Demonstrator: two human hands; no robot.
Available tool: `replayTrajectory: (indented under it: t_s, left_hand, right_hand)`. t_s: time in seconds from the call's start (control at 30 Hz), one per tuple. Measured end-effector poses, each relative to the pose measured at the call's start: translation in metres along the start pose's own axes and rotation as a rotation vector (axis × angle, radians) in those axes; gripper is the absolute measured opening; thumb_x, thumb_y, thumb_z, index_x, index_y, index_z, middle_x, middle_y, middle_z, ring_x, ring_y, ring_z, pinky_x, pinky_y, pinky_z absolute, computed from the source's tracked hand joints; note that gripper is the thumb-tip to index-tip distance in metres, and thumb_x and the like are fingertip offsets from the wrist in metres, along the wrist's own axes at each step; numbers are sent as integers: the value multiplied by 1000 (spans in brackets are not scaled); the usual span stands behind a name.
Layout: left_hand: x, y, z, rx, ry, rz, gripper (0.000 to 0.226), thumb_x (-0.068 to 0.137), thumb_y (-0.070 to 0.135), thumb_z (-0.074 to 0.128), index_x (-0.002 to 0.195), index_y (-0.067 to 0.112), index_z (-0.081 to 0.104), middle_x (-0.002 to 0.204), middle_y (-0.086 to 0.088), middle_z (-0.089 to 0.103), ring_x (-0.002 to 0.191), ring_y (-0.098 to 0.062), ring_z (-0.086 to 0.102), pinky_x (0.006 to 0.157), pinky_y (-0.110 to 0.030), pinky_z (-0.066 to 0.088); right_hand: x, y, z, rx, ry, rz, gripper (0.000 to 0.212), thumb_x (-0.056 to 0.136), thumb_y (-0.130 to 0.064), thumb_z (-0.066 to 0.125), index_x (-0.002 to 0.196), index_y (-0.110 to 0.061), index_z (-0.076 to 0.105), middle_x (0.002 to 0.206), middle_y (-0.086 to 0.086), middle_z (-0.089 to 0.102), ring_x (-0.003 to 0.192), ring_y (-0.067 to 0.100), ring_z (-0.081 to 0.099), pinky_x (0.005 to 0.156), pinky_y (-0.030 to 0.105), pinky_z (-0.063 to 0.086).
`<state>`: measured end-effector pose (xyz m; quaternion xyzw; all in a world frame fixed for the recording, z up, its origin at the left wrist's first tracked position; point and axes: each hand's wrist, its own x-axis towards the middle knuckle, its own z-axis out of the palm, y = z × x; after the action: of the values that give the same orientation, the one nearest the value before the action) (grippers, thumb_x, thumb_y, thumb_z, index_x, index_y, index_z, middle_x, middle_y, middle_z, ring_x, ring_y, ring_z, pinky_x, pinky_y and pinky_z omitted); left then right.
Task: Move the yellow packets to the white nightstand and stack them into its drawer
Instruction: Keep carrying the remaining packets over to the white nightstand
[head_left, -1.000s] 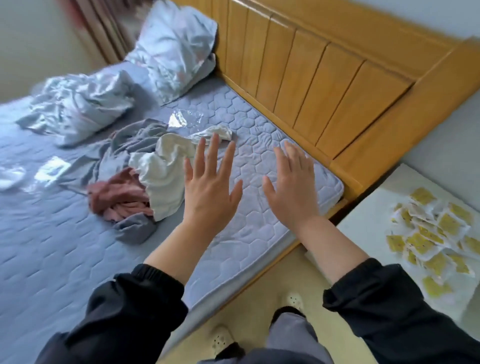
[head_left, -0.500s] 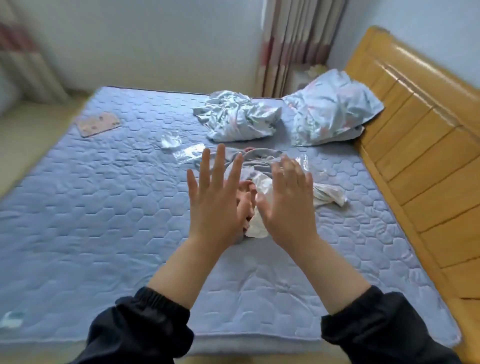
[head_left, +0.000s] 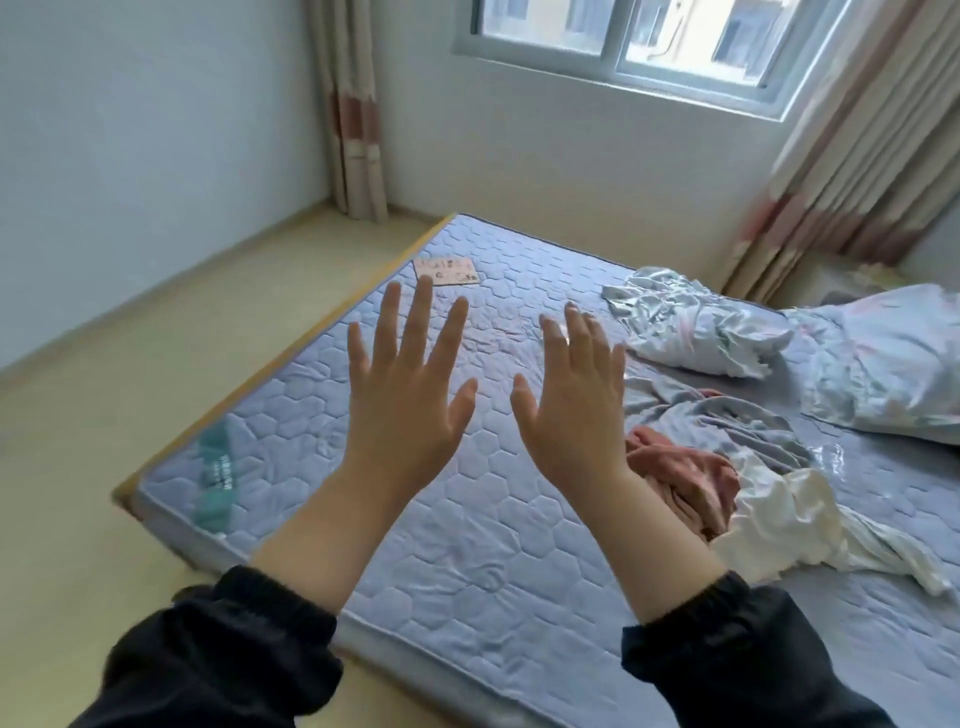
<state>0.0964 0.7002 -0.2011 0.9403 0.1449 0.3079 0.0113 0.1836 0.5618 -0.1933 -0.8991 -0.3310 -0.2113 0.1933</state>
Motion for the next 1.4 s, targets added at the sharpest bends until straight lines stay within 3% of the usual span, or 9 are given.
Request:
replayTrajectory:
  t_s: [0.27, 0.53, 0.83, 1.07, 1.4]
  left_hand:
    - [-1, -204, -62, 116, 4, -95, 65, 89, 42, 36, 149, 19, 24, 157, -15, 22, 145, -37, 18, 108, -65, 18]
    - [58, -351, -37, 145, 39, -161, 65, 89, 41, 35, 149, 19, 24, 158, -15, 20, 145, -37, 17, 108, -65, 19]
    - [187, -523, 28, 157, -26, -58, 65, 90, 41, 32, 150, 19, 18, 158, -15, 18, 145, -37, 15, 107, -65, 20]
    - [257, -624, 82, 34, -70, 16, 65, 90, 41, 35, 149, 20, 18, 159, -14, 17, 146, -36, 13, 108, -64, 18]
    - [371, -849, 151, -87, -80, 233, 68, 90, 46, 34, 151, 22, 16, 160, -12, 12, 146, -36, 10, 109, -64, 13]
  right_hand:
    - [71, -198, 61, 101, -18, -116, 60, 91, -30, 53, 144, -9, 34, 155, 14, 24, 144, 33, 17, 116, 52, 8]
    - [171, -307, 152, 149, 61, -151, 58, 86, -32, 47, 138, -8, 41, 150, 18, 33, 139, 36, 26, 113, 55, 20]
    - [325, -389, 272, 160, 87, -33, 58, 89, -27, 55, 141, -8, 39, 152, 17, 29, 141, 34, 23, 114, 52, 18]
    - [406, -440, 343, 66, 83, 43, 56, 88, -27, 56, 139, -8, 42, 150, 17, 34, 139, 35, 28, 113, 50, 21]
    - [549, -571, 481, -106, 175, 197, 58, 83, -34, 41, 134, -7, 45, 143, 18, 42, 133, 33, 34, 107, 54, 35]
